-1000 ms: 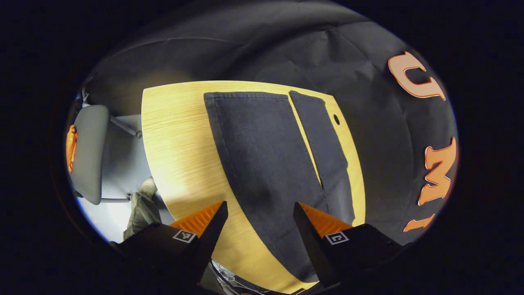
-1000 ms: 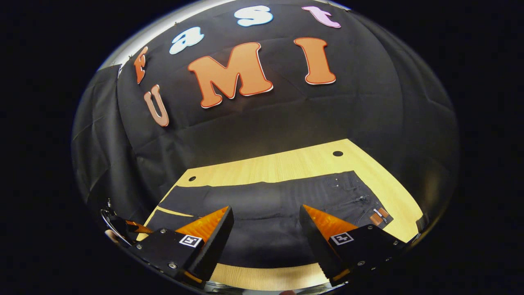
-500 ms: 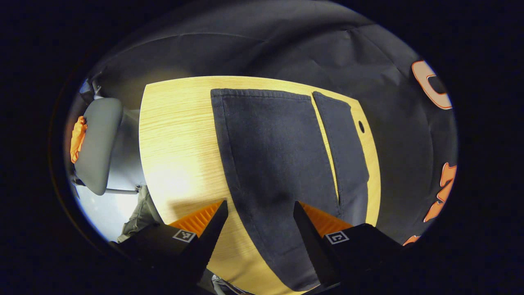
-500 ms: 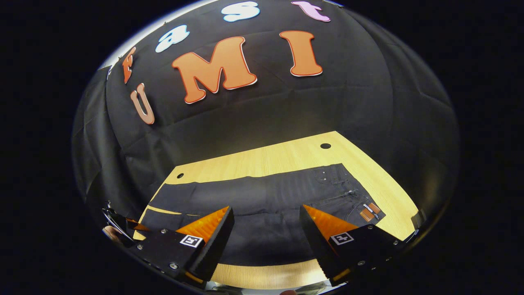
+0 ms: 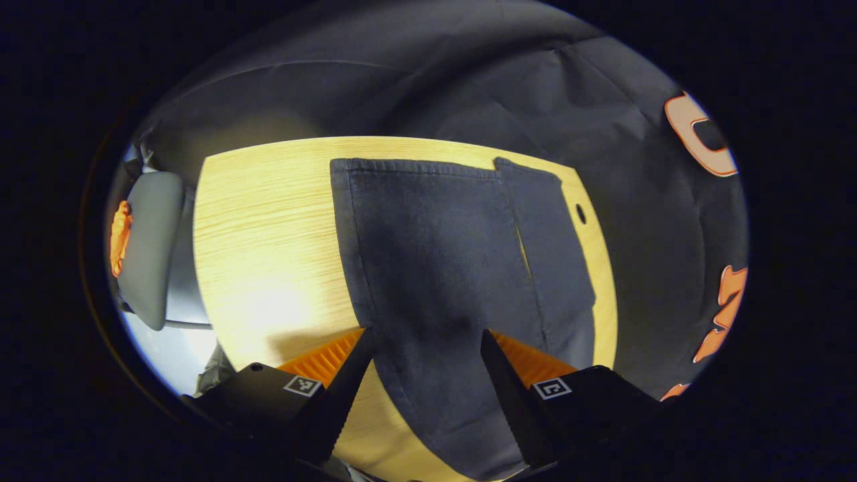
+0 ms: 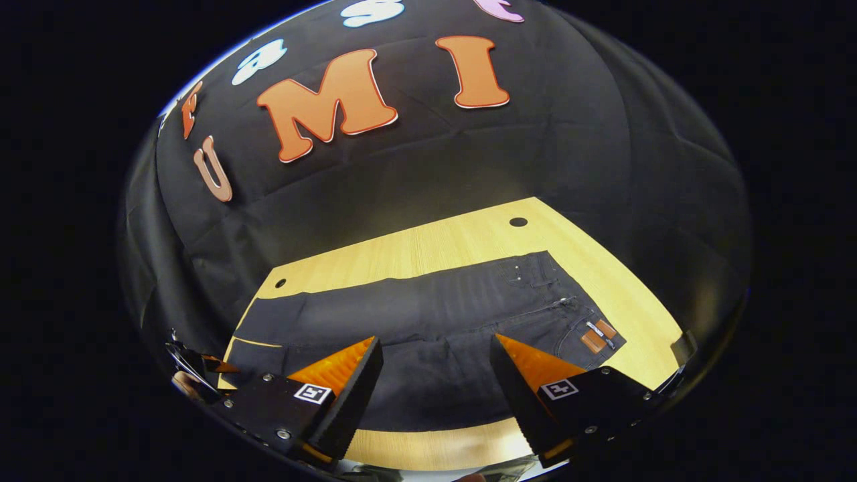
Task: Grasp the waist and the cuffs of the jeans and fold them to make the two legs overlap; first hold the waist and fold one-third of the jeans toward the cuffs, then hold the cuffs and fold the remaining one-third in the same direction to finish folding.
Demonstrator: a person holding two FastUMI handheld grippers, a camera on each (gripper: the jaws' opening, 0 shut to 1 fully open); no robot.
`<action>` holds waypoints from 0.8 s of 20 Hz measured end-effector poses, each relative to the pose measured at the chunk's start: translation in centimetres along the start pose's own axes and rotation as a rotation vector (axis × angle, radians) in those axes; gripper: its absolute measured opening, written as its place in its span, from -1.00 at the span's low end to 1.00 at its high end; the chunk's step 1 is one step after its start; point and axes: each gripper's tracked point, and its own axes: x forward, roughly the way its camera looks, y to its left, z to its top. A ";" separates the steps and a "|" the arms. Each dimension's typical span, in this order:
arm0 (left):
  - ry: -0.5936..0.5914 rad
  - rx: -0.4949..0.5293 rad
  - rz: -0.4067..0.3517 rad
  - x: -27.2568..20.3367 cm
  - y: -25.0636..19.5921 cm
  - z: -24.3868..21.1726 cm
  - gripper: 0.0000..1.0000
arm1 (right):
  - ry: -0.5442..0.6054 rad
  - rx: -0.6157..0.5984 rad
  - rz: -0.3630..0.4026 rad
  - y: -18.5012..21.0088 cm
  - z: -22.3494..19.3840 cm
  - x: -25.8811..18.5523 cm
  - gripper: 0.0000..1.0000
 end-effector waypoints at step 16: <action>0.071 -0.016 -0.253 1.4 -3.7 -0.8 -0.94 | -0.003 0.255 -0.009 -4.6 -0.1 -3.3 0.96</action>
